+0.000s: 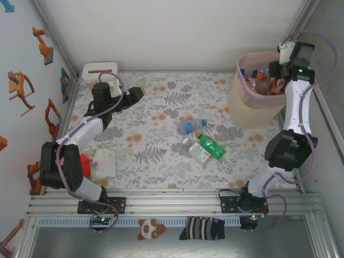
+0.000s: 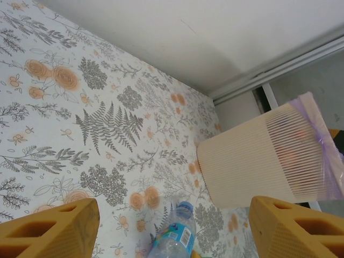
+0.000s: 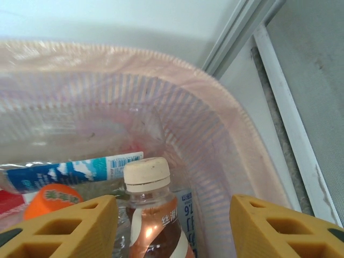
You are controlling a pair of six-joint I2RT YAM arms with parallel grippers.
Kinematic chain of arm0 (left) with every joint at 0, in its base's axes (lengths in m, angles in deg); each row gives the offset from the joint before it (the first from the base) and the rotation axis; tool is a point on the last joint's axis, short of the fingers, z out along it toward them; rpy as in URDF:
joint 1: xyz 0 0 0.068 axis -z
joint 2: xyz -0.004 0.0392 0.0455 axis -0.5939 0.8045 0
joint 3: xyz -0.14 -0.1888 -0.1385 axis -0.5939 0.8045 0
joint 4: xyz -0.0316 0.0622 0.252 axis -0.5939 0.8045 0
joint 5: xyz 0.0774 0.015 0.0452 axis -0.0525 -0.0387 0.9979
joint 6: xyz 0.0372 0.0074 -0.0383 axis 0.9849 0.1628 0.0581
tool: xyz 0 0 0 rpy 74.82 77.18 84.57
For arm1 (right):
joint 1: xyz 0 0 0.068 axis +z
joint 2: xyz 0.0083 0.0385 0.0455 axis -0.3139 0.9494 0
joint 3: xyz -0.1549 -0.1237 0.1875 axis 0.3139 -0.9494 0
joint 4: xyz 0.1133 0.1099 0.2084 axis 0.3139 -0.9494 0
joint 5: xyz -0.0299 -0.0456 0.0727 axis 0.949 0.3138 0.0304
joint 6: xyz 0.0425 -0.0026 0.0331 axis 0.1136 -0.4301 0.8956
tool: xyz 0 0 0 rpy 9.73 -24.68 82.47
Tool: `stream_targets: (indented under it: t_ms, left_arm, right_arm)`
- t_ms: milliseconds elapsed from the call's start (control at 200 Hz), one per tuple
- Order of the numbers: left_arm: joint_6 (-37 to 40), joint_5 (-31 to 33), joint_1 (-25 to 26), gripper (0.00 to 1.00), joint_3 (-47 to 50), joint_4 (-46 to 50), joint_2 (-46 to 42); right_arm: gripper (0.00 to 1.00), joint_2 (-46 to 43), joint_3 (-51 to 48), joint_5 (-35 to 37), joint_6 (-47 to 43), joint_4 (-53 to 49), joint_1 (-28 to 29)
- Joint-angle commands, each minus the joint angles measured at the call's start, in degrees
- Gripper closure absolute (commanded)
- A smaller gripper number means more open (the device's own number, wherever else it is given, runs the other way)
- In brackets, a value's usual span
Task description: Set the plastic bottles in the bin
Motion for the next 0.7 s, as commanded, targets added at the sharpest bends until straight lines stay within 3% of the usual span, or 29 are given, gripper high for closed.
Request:
stream_targets:
  t_ms: [0, 205, 436, 526, 696]
  left_arm:
    - [0.3, -1.1, 0.0, 0.28, 0.0, -0.5, -2.0]
    - [4.9, 1.1, 2.6, 0.3, -3.3, 7.8, -2.3]
    - [13.2, 4.9, 10.1, 0.3, -10.3, 20.5, 0.1]
    - [22.4, 1.7, 12.9, 0.3, -13.4, 24.9, 1.5]
    - [43.2, 4.8, 17.5, 0.29, -20.0, 38.3, 4.0]
  right_arm:
    - [0.45, -4.2, 2.2, -3.2, 5.2, -2.2, -0.1]
    - [0.47, -8.7, -0.3, -8.4, 12.8, -4.4, 0.0]
    - [0.47, -16.3, -8.4, -11.7, 19.4, -1.7, 0.1]
    - [0.47, -19.4, -11.5, -12.5, 19.8, -0.5, 0.3]
    - [0.47, -23.6, -16.0, -13.1, 20.0, 1.7, 0.3]
